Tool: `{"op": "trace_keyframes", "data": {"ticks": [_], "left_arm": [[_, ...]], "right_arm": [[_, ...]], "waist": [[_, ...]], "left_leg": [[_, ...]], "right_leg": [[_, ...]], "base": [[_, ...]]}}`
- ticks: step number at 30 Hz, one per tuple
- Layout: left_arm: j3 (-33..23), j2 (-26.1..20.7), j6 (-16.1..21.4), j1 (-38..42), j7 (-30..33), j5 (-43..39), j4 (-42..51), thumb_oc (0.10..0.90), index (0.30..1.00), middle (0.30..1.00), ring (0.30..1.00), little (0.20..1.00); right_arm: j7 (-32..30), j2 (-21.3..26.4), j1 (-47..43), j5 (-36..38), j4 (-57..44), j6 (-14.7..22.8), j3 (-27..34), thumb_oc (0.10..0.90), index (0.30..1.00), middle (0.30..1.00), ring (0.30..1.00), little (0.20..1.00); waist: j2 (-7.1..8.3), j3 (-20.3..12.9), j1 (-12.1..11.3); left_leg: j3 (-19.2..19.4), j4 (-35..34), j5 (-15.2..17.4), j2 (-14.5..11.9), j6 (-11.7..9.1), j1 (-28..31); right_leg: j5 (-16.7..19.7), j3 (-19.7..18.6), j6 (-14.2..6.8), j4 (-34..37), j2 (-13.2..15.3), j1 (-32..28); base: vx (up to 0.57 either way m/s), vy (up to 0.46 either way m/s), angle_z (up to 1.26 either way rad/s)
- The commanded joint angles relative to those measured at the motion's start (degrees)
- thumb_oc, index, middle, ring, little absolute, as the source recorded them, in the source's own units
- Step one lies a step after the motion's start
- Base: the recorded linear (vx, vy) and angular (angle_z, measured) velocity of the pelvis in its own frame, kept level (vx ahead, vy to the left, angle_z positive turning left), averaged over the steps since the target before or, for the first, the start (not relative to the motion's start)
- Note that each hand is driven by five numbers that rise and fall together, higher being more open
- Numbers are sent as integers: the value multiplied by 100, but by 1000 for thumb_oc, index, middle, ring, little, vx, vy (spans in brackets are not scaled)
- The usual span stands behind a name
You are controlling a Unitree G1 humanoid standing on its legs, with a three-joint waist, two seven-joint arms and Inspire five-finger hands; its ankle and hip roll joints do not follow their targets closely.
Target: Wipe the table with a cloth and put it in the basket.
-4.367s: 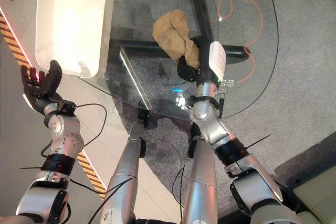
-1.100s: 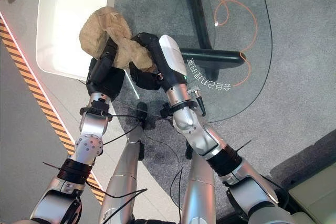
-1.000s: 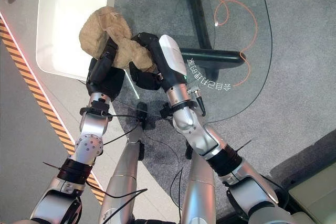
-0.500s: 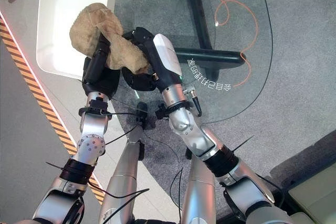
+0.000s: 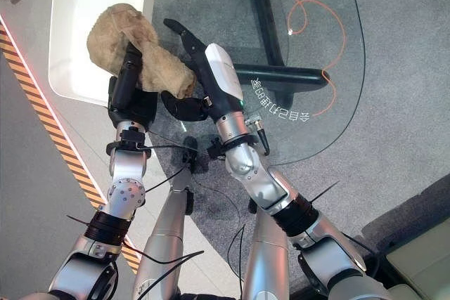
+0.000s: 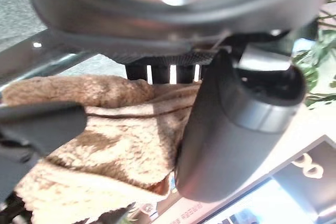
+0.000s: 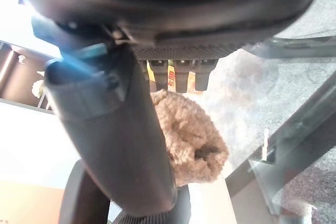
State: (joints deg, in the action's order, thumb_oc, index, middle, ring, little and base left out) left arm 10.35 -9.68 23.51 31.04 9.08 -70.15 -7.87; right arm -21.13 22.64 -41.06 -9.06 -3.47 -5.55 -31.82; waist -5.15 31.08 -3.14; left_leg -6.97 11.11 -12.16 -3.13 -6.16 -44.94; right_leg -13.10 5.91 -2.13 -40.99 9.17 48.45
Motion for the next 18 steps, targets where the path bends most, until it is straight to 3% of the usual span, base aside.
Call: {"op": "trace_keyframes", "data": {"ticks": [1,12,18], "left_arm": [[-499,-243,882,728,-148,620,519,100,300,300,300,200],[-708,-312,1110,909,224,991,318,100,300,300,300,200],[-813,-442,1321,1017,375,1233,147,100,300,300,300,200]], "right_arm": [[-183,-244,-835,-222,-616,454,266,800,900,900,900,900],[-201,-206,-932,-232,-475,389,293,800,900,900,900,900],[-535,-78,-855,-170,-323,241,361,800,900,900,900,900]], "waist": [[181,-129,-70],[151,-129,-63],[138,-129,-13]], "left_leg": [[628,513,937,661,535,337],[641,522,940,657,510,351],[660,551,951,649,492,346]], "right_leg": [[1063,302,-87,1796,-313,-508],[1010,265,-57,1754,-310,-508],[994,220,-48,1724,-314,-485]], "base": [[0,0,0],[0,0,0],[2,29,0]]}}
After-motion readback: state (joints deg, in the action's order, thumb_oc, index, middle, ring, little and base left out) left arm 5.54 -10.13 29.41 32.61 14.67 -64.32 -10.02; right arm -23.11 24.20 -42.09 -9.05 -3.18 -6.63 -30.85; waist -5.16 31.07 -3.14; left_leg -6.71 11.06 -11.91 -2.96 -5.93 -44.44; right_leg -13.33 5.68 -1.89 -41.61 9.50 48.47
